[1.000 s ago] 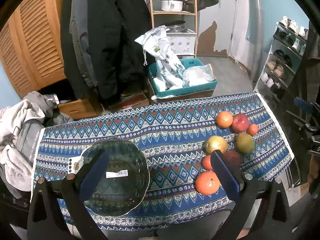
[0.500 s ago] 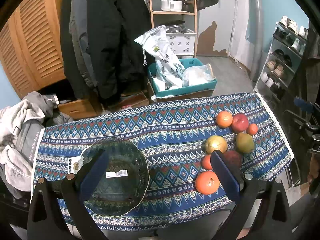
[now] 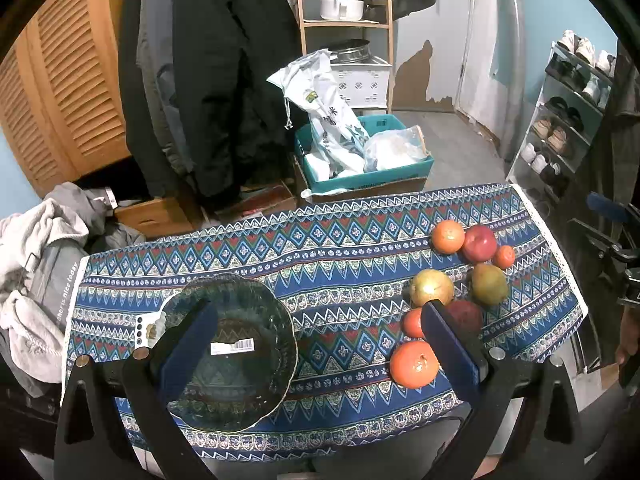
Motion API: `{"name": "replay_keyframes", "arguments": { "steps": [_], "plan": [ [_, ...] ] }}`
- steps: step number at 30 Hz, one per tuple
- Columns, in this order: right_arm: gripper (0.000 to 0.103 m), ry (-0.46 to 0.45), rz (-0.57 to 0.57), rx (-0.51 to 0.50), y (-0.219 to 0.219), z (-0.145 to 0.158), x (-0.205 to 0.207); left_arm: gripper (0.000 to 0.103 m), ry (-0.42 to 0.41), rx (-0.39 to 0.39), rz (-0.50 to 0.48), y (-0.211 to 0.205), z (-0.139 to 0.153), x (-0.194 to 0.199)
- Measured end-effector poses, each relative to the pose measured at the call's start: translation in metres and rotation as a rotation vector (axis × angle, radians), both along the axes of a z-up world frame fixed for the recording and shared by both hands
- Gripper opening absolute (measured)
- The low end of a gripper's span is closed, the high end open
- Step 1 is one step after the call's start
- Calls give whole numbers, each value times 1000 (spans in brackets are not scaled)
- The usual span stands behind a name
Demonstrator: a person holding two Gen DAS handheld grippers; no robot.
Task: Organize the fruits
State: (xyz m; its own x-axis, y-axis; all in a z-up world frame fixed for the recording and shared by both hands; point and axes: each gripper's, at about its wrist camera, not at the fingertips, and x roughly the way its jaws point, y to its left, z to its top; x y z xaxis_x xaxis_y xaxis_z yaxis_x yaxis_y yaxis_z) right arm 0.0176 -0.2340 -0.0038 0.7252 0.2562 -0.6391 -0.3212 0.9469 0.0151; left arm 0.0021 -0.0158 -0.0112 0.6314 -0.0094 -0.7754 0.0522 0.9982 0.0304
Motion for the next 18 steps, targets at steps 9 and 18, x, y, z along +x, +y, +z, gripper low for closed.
{"name": "replay_keyframes", "arguments": {
  "steps": [9,18],
  "plan": [
    [99,0,2,0,0,0,0,102,2,1,-3,-1,-1,-1],
    [99,8,2,-1,-2,-3,-1,102,11,5,-13,-7,-5,1]
  ]
}}
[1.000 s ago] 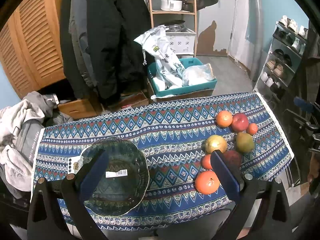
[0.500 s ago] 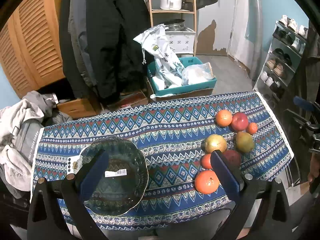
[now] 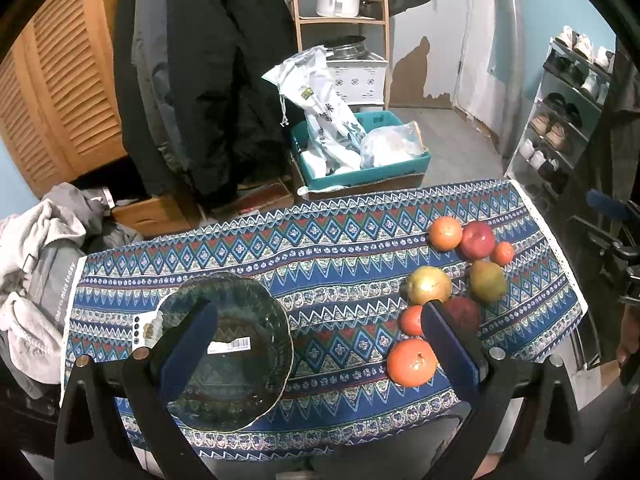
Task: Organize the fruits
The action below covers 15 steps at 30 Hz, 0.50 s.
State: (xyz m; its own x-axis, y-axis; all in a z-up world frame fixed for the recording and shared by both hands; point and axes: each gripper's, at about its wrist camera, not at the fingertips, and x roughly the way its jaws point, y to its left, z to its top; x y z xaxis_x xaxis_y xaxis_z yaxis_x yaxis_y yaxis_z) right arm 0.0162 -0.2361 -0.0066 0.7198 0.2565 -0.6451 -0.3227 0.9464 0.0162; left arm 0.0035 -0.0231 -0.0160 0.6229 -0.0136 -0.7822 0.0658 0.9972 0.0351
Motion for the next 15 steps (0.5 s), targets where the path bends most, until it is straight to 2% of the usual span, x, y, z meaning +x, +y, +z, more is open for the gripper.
{"name": "replay_keyframes", "arguments": {
  "steps": [15],
  "plan": [
    [99,37,-7,-8,-6,-5,3,102,63,-4,-16,-9,-16,10]
  ]
}}
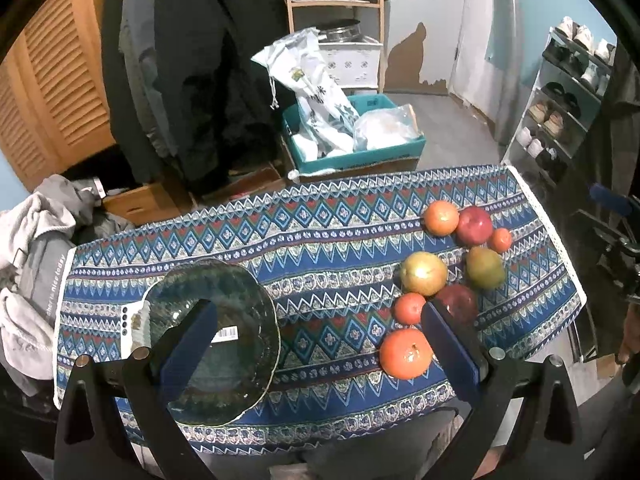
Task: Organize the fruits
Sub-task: 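Move the left tool onto the large orange and close it while the right tool approaches the green pear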
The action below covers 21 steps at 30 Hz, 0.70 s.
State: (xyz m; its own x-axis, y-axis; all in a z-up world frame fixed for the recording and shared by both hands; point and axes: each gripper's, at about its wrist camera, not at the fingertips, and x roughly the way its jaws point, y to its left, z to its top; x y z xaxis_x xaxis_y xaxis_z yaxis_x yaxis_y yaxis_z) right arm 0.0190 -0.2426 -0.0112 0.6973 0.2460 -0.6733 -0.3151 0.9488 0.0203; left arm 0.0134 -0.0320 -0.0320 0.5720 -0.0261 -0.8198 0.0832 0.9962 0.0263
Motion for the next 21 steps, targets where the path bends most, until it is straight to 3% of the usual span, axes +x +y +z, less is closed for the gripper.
{"name": "replay_keyframes", "arguments": {
  "steps": [8,15,21],
  "plan": [
    [99,54,-12,-26,-6,-12,9,102,89,-27,-34,-17,-29,5],
    [99,116,-39,-51,-18,-35,15,102,173,-4,-63,-37,-64,14],
    [99,179,-69,-62,-29,-60,19,102,288,-42,-81,-51,-100,21]
  ]
}}
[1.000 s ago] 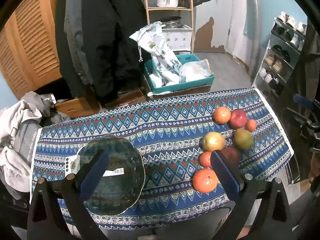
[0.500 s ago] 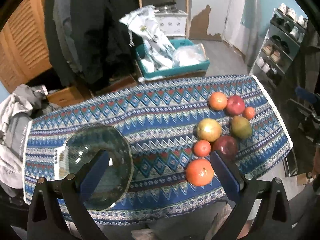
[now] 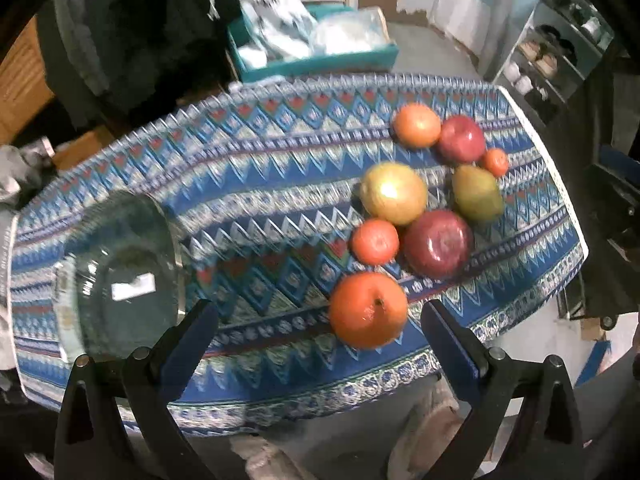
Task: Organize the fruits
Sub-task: 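Move the left tool onto the large orange and close it while the right tool approaches the green pear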
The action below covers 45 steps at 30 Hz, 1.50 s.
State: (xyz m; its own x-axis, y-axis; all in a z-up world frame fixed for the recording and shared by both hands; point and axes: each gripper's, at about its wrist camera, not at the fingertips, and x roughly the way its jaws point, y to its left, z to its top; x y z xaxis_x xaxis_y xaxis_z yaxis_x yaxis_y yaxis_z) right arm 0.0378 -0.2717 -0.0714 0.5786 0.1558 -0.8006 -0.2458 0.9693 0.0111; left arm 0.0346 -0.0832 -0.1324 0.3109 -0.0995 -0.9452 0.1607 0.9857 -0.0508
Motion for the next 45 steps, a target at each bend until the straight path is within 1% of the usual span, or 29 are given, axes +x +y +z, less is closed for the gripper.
{"name": "replay_keyframes", "arguments": {
  "steps": [3,9,12,15,19,22,25,27,28,30,31,37,40,41,45],
  "plan": [
    [99,31,-14,1,-6,-12,1,102,25,24,-5,-6,-14,1],
    [99,96,-34,22,-16,-35,5,102,68,18,-6,-12,-36,7],
    [99,127,-40,13,-18,-47,9,102,89,18,-17,-18,-46,9],
    [99,151,-46,7,-20,-57,12,102,112,38,-33,-24,-55,11],
    [99,172,-51,6,-22,-64,15,102,129,52,-39,-28,-69,14],
    [99,175,-55,6,-22,-65,18,102,149,18,-45,-29,-78,16],
    [99,176,-60,5,-23,-67,21,95,188,-3,-58,-33,-89,17],
    [99,180,-66,6,-24,-70,25,86,217,-12,-72,-37,-97,16],
    [99,183,-68,6,-25,-71,26,83,226,-25,-82,-39,-100,16],
    [99,186,-72,4,-25,-73,30,73,230,-51,-90,-41,-103,15],
    [99,186,-74,3,-25,-74,31,71,232,-65,-94,-42,-104,15],
    [99,198,-84,7,-25,-83,48,69,211,-88,-90,-43,-104,15],
    [99,213,-82,9,-23,-90,57,69,200,-84,-72,-31,-101,19],
    [99,220,-81,9,-23,-93,61,69,196,-89,-62,-21,-98,20],
    [99,266,-79,7,-22,-113,79,69,170,-102,-43,-8,-92,20]
  ]
}}
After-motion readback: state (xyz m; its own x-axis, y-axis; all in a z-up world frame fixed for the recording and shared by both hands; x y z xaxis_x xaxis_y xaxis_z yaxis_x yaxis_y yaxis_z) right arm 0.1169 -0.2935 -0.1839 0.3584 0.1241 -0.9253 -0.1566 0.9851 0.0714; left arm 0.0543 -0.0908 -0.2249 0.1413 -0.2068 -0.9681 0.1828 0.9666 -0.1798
